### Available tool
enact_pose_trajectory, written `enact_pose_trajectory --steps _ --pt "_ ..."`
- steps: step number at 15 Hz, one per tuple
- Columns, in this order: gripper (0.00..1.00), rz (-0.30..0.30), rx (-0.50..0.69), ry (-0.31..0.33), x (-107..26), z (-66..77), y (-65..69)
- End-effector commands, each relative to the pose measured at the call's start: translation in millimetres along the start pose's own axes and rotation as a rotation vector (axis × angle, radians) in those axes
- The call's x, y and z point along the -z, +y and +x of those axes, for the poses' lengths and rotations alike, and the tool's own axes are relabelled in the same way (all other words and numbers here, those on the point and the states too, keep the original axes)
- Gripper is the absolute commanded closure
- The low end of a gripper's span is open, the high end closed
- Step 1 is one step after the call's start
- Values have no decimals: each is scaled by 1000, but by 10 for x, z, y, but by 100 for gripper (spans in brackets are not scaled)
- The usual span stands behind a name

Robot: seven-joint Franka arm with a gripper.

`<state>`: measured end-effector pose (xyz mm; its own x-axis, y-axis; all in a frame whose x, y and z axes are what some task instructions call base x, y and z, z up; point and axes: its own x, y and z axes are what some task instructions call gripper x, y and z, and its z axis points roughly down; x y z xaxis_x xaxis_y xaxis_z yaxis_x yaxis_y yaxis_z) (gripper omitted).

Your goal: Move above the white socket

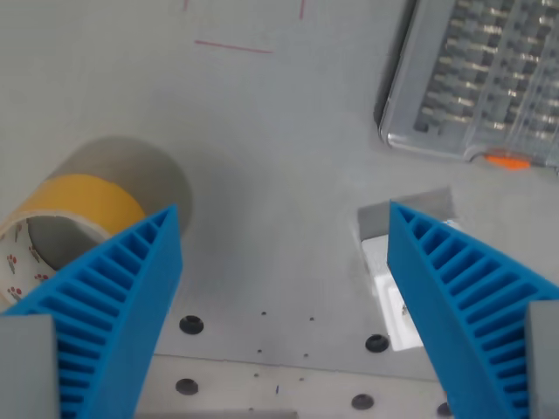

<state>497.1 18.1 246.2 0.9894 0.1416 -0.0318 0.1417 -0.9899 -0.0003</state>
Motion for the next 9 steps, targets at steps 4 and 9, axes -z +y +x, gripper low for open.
enact_pose_trajectory --steps 4,9 --pt "0 -20 -380 108 -104 -235 92" --pt "0 -9 -545 151 -220 -433 187"
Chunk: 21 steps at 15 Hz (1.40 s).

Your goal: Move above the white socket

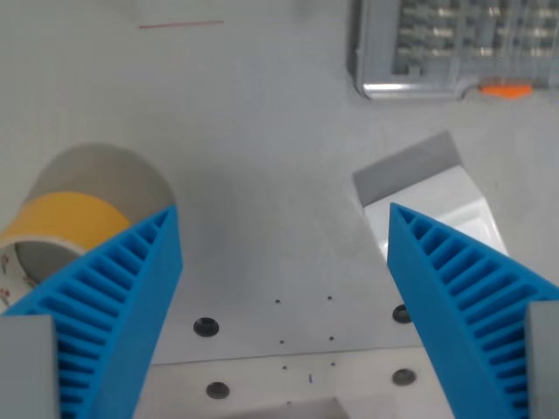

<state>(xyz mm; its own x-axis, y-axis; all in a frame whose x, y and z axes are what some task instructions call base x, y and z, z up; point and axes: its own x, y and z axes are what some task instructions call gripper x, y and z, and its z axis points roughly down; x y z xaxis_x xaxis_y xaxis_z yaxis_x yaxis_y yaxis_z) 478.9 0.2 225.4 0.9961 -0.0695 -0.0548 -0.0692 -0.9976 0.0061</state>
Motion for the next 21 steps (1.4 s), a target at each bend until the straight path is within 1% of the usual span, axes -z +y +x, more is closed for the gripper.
enact_pose_trajectory --steps 1,3,7,15,18,21 --pt "0 15 -367 179 -34 -258 115" --pt "0 25 -434 186 -74 -327 175" --pt "0 43 -566 179 -152 -438 298" --pt "0 69 -832 160 -350 -603 567" --pt "0 75 -918 163 -414 -660 652" --pt "0 75 -970 164 -465 -706 726"
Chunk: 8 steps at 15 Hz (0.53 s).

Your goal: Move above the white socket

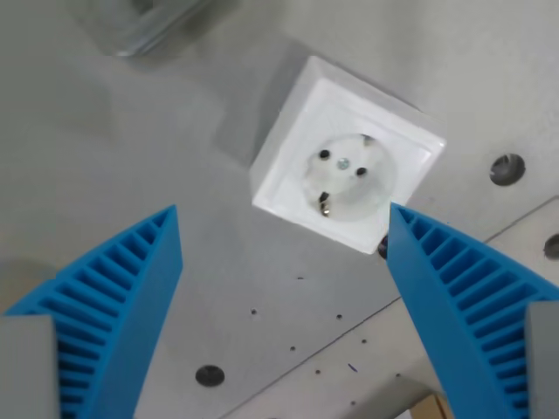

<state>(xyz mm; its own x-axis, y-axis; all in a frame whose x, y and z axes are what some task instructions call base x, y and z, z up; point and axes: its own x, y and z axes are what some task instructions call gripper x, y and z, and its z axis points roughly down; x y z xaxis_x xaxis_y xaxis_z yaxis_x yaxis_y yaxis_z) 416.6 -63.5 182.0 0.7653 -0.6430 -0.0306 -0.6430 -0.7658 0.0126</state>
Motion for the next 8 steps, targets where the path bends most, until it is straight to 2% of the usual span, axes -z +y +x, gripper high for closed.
enact_pose_trajectory --steps 1,8 --pt "0 91 -345 121 -6 -92 159" --pt "0 91 -378 119 -71 -64 289"
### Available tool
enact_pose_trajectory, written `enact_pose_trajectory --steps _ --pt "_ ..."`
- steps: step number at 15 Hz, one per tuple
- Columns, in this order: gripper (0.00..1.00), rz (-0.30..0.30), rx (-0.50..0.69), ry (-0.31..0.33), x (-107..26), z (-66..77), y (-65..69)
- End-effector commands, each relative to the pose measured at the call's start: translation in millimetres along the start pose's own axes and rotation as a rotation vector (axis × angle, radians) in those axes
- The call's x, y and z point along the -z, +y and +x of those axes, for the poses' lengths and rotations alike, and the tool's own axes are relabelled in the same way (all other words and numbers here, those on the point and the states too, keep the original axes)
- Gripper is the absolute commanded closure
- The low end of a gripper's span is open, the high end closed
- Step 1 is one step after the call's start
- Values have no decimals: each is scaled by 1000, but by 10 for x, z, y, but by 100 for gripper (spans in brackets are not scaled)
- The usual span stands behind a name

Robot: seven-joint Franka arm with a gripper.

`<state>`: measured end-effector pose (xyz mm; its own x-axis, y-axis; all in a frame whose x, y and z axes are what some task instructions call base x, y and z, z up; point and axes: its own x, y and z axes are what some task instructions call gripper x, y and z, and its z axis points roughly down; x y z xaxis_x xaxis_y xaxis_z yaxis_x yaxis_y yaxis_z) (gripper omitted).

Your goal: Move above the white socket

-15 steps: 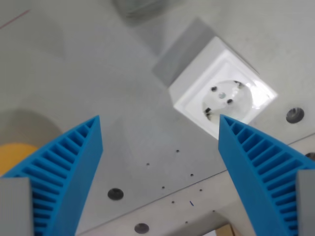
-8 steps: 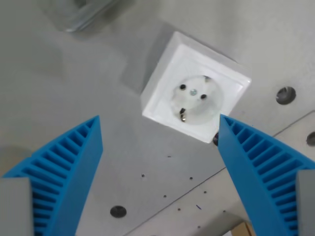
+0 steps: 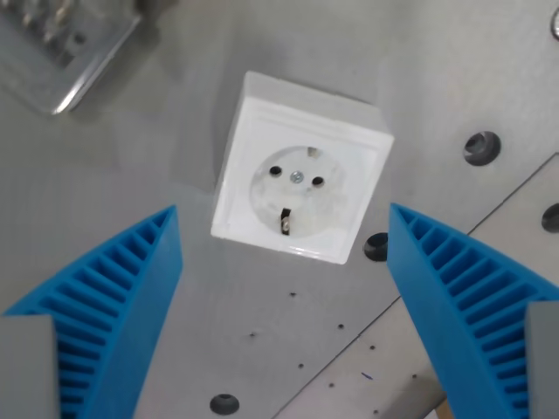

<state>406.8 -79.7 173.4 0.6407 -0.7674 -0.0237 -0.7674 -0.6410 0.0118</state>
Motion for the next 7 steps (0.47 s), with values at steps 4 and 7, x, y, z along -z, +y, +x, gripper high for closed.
enact_pose_trajectory --steps 4,7 --pt "0 90 -178 106 -9 -56 152" --pt "0 87 -151 107 -21 -42 164"
